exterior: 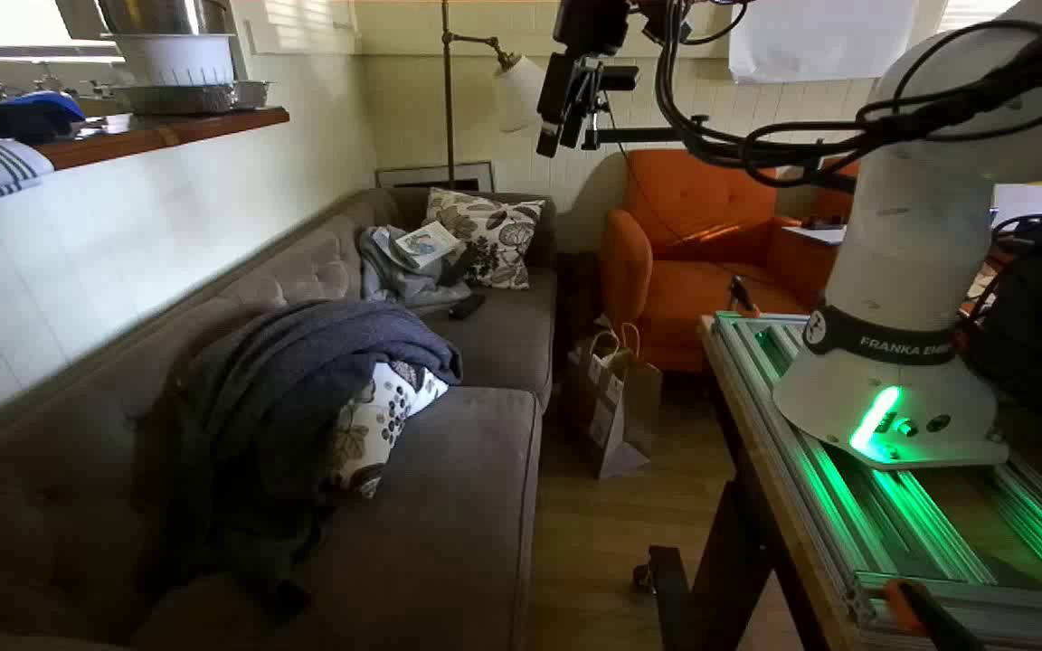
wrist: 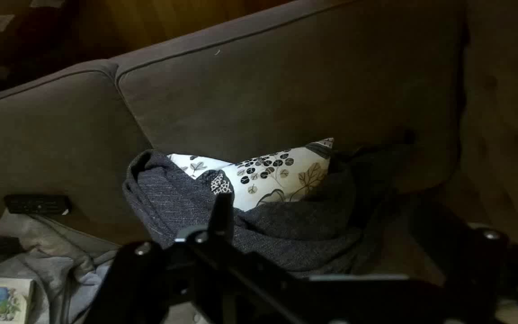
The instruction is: Put the left pillow upright
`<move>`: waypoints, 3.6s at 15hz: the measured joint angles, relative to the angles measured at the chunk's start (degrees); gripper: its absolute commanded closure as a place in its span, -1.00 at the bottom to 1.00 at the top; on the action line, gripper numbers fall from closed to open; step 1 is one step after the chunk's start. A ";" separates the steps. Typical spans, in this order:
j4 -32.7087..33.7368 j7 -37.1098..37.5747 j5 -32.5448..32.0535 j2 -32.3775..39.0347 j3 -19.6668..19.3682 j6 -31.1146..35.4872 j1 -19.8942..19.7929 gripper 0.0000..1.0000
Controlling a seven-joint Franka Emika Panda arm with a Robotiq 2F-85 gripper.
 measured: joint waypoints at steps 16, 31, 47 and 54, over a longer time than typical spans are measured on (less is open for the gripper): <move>-0.21 -4.38 15.54 33.05 -1.22 37.71 11.70 -1.00; 24.31 -41.88 58.65 66.90 40.19 52.23 -14.66 -1.00; 43.03 -41.31 33.76 107.05 34.61 70.60 -24.79 -1.00; 43.80 -22.47 19.27 106.79 27.51 70.56 -18.62 -1.00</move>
